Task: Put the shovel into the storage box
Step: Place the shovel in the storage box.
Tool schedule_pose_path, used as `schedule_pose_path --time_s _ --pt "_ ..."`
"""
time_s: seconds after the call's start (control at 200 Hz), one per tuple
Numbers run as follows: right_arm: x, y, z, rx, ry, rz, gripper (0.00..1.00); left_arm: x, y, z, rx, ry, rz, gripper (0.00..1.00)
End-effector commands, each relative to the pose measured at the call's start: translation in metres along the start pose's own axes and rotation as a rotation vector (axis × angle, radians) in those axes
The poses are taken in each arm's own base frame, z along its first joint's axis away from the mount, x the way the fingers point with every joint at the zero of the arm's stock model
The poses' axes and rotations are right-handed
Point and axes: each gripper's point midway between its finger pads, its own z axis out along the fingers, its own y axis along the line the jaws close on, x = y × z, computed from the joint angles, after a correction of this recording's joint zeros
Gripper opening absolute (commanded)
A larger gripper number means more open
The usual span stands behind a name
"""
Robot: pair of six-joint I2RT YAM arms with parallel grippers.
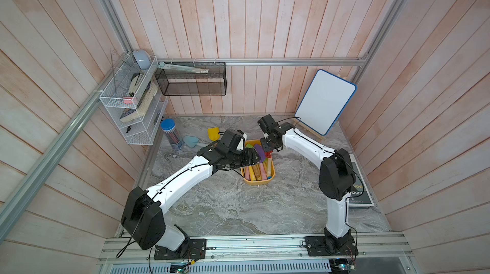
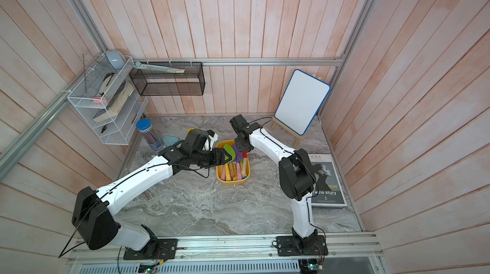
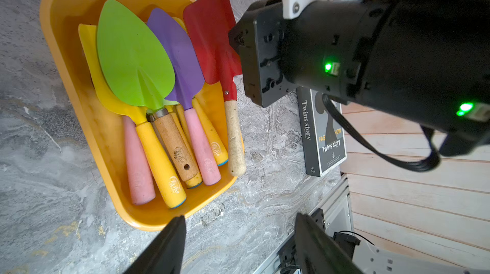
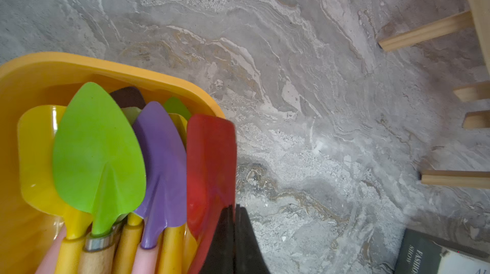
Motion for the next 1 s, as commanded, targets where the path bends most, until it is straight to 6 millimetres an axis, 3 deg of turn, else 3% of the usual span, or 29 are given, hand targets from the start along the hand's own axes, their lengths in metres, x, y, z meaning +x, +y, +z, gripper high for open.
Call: schedule_pose_path --time_s 0.0,0.4,0.995 --pt "-0.002 -0.005 -0.004 0.059 0.010 -0.017 0.00 0.000 -0.001 -0.007 0.002 -0.019 0.027 0.70" --pt "-0.005 -0.008 -0.014 0.118 0.004 -0.037 0.00 -0.001 -0.001 -0.007 0.005 -0.020 0.028 0.70" --pt "0.007 0.005 0.009 0.116 0.048 -0.045 0.00 0.001 0.002 -0.004 -0.001 -0.012 0.025 0.70"
